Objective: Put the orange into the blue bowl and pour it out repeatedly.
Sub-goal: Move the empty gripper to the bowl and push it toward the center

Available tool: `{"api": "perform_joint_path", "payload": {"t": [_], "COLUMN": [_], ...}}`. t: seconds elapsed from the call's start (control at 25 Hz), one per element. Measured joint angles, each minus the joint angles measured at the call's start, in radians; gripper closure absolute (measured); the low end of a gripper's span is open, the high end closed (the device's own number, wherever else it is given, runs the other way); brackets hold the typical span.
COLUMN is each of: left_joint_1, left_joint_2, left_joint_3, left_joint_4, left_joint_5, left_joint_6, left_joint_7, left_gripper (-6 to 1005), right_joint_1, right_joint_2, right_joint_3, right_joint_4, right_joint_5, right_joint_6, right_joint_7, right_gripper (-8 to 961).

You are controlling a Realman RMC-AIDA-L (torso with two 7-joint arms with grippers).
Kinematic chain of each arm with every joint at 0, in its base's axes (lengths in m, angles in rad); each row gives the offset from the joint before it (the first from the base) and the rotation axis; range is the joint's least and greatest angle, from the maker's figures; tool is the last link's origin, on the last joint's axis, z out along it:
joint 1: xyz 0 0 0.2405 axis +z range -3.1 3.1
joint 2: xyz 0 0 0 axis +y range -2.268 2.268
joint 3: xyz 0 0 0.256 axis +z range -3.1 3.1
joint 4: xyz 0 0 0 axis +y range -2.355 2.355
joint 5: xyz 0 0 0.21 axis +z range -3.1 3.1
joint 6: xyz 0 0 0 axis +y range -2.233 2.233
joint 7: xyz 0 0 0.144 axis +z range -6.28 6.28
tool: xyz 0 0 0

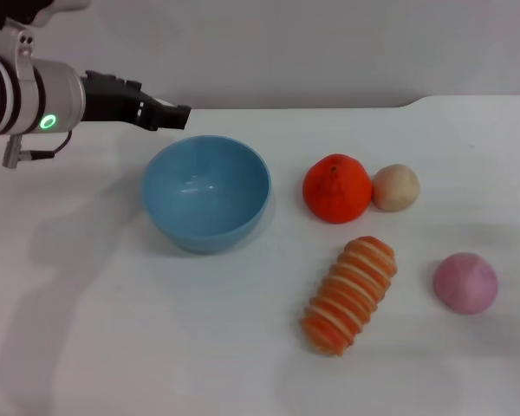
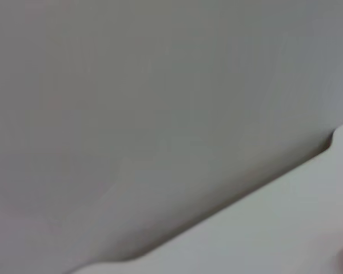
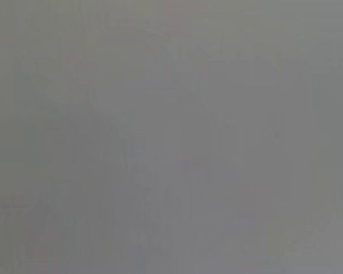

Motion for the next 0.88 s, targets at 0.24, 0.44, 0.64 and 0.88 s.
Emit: {"api": "perform_joint_path", "payload": {"t": [0.24,0.44,0.64,0.88], "left_joint_1": [-0.021,-0.033,-0.044,-0.055], "left_joint_2": [0.0,-0.001,-0.002,-0.002], "left_joint_3": [0.0,0.005,0.005,0.014], "left_joint_4": [-0.105,-0.168,-0.22,-0.272], "left_joint_5": [-0.002,-0.003,-0.004,-0.004], "left_joint_6": [-0.006,-0.048,-0.067,-0.084], "left_joint_7": [-0.001,-0.001,-0.001,-0.001], "left_gripper": [187,188,187,202], "right_joint_1": [0.003,0.006,0.009,0.008], "right_joint_2": [0.0,-0.001,-0.001,-0.001], "right_joint_3": [0.008,0.018,0.018,0.019], "right_joint_4": [-0.001,-0.002,-0.002,-0.002], "right_joint_5": [0.001,0.001,0.001,0.001], "right_joint_6": [0.001,0.001,0.007,0.021], "right_joint_7": [-0.002,-0.002,-0.003,-0.003], "right_gripper": [293,294,294,294]}}
